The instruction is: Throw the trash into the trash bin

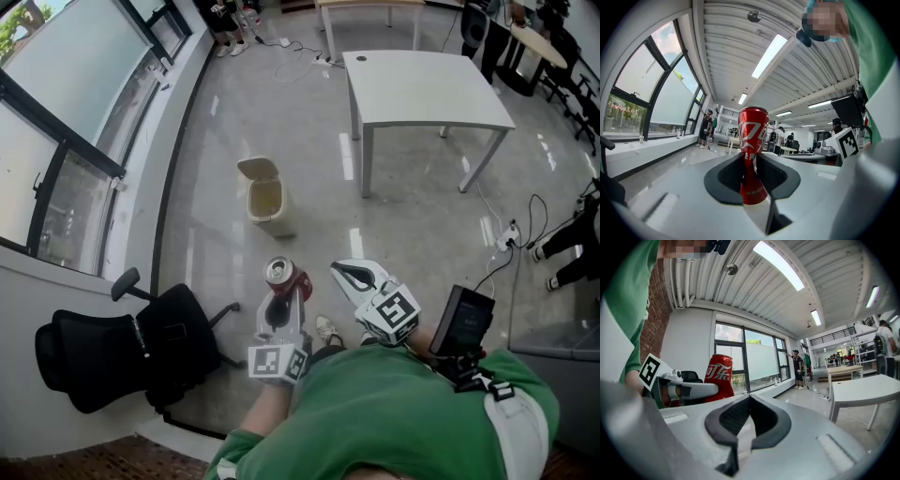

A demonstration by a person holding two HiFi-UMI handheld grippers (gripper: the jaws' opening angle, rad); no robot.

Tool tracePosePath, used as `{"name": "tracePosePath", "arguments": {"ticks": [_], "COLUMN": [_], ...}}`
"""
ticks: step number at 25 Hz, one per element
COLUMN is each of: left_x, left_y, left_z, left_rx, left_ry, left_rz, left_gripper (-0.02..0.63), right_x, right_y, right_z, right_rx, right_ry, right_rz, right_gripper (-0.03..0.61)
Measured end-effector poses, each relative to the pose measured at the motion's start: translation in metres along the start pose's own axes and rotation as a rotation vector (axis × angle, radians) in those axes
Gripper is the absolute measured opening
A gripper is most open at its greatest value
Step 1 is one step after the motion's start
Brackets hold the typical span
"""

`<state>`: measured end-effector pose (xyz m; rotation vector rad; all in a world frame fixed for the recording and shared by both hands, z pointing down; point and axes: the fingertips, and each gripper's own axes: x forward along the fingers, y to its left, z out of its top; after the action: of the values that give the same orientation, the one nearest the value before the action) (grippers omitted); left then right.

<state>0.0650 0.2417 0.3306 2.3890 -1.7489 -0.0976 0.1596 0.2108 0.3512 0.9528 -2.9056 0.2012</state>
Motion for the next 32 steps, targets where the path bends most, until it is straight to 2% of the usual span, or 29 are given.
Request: {"name": "tracePosePath", "arguments": {"ticks": [11,20,25,32], "left_x": [0.038,0.044,0.049,0.073], "left_y": [0.065,0.116,0.130,0.142], "left_z": [0.013,0.012,0.011,0.010], "left_rx": [-0.010,-0.033,-0.050,-0.040], "left_ry": [-0.011,0.004,0.015,0.031], "left_rz": [-0.054,-0.070,-0.074,-0.066], "left_gripper": [0.086,0.086,0.086,0.086], "right_x": [0.074,0.122,0.136,0.157], "right_y": [-0.010,-0.004,-0.003,-0.023], "right_z": [0.013,0.014,0.012,0.010], "right_rx": [-0.020,-0.018,-0.017,-0.007], "right_ry": [-0.008,0.003,0.019,0.025], "right_rz": [-0.045,-0.085,-0.086,-0.077], "right_gripper": [0.003,0.003,0.003,0.003]}}
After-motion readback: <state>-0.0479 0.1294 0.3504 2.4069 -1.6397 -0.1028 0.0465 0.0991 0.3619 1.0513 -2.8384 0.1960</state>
